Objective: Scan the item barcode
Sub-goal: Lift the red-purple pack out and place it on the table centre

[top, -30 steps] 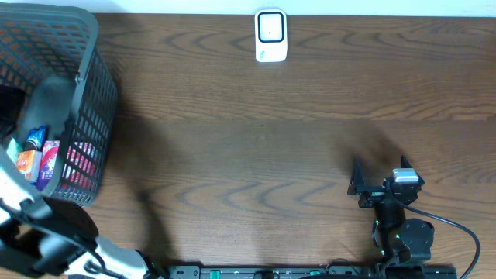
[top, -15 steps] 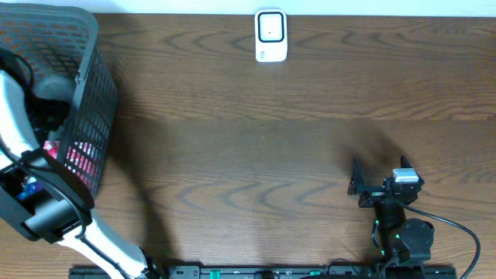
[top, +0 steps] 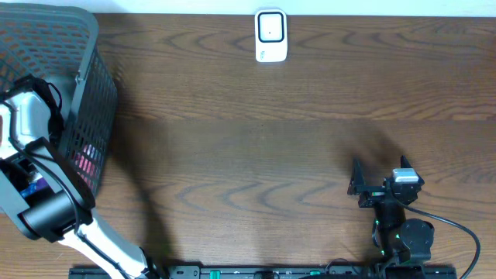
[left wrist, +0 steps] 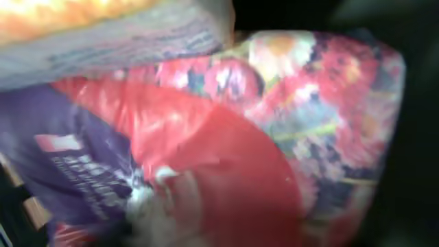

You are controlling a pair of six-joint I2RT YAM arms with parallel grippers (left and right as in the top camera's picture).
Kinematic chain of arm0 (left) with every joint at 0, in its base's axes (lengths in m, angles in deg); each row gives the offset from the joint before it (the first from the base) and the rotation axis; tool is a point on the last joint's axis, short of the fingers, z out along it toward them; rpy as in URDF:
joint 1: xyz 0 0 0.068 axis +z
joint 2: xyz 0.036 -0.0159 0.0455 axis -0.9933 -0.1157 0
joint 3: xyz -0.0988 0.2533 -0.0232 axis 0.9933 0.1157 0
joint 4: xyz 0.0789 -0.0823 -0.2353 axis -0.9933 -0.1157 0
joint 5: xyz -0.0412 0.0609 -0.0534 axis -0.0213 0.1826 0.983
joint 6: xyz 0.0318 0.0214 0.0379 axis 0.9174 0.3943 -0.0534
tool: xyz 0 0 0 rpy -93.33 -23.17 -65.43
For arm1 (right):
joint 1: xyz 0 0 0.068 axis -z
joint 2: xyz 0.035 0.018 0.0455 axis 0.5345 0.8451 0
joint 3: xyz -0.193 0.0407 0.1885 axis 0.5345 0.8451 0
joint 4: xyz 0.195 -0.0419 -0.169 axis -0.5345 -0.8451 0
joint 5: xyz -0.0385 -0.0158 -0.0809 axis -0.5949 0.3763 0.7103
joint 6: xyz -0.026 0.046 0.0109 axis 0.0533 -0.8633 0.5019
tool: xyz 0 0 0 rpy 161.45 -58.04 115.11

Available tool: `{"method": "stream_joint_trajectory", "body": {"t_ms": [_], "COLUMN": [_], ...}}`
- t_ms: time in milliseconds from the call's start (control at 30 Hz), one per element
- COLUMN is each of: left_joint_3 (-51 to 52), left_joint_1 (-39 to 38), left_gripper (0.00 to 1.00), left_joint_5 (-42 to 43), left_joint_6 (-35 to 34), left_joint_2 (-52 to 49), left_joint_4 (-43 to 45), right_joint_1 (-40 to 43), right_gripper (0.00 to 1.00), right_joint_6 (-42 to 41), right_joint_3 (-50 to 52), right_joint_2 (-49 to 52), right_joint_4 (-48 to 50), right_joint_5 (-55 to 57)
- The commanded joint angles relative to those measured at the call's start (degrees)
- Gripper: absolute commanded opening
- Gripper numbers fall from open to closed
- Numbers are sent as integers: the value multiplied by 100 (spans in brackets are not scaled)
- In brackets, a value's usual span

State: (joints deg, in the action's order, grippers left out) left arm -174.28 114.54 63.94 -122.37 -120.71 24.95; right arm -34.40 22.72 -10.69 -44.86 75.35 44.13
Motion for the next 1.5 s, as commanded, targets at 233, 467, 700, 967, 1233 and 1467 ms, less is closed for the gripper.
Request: {"method": "stream_joint_trajectory", "body": {"t_ms": [233, 467, 700, 967, 1233, 1467], "left_joint_3": [-348, -1513, -1801, -1799, -1550, -1003], "left_joint_1": [52, 50, 50, -577, -3097, -4852], "left_gripper": [7, 7, 7, 7, 7, 7], "left_joint_5": [356, 1335, 1259, 2214, 2791, 1832], "left_joint_6": [4, 466, 470, 1631, 2789, 2811], "left_joint_2": [197, 1325, 2990, 4444, 4627, 3685], "left_joint_4": [-509, -767, 68, 90, 31, 63], "right_joint_1": [50, 50, 50, 50, 50, 50], "right_gripper": [99, 99, 99, 99, 99, 99], "right_joint_6": [-61, -61, -61, -61, -61, -61], "right_joint_3": [9, 9, 9, 9, 9, 9], "right_joint_2": [-31, -31, -31, -31, -31, -31], "right_joint_4": [-24, -24, -24, -24, -24, -24], "right_joint_5": [-4, -4, -2, -2, -4, -4]}}
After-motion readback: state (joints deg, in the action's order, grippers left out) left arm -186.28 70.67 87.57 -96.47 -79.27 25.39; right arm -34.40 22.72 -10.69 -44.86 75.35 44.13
